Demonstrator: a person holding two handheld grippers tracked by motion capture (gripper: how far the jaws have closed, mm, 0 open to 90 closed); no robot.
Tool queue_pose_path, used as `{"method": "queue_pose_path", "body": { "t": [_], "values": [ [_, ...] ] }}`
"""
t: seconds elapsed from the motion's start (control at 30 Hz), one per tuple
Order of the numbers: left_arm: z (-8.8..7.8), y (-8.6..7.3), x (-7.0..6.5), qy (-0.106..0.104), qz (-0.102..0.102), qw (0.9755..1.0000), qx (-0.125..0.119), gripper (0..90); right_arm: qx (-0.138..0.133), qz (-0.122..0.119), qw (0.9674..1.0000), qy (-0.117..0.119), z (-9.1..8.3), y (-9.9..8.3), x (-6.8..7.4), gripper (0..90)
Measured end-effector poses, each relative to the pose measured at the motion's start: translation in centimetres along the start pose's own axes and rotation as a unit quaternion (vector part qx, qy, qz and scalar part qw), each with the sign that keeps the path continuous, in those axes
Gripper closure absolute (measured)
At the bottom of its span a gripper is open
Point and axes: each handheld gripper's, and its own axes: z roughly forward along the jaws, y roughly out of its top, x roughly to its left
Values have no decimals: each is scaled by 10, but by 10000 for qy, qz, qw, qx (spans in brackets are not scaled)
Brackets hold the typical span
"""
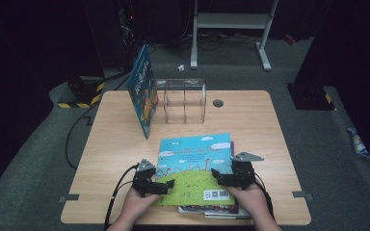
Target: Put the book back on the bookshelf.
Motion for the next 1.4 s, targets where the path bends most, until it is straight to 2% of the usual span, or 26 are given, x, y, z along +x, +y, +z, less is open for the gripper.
{"method": "queue_pose_path", "body": {
  "t": [0.17, 0.27, 0.43, 0.47, 0.5, 0.53, 0.73, 0.8, 1.0, 1.4],
  "values": [
    [0, 0, 0, -46, 31, 10000, 20, 13, 22, 37, 10000, 13, 1, 0, 0, 124],
    [0, 0, 0, -53, 68, 10000, 8, 16, 70, -23, 10000, 0, 3, 2, 1, 107],
    [0, 0, -1, -77, 36, 10000, 19, 12, 142, 2, 9999, 1, 3, 4, 2, 112],
    [0, 0, -1, -64, 22, 10000, 20, 11, 180, 50, 9998, 7, 3, 5, 0, 148],
    [0, 0, -1, -53, 28, 10000, 23, 11, 180, 50, 9998, 7, 3, 5, 0, 148],
    [1, 0, -1, -68, 43, 10000, 19, 10, 178, 144, 9997, 13, 1, 6, -3, 198],
    [1, 1, -1, -65, 96, 9999, 51, 6, 180, 356, 9992, 55, -2, 7, -5, 283],
    [1, 1, -1, -62, 99, 9999, 55, 5, 103, 444, 9989, 80, -4, 6, -7, 319],
    [1, 0, -1, -73, 57, 9999, 45, 1, 14, 373, 9993, 43, -9, 3, -4, 366],
    [1, 0, -1, -78, 56, 9999, 38, 0, -92, 292, 9995, -70, -12, 1, -1, 379]
  ]
}}
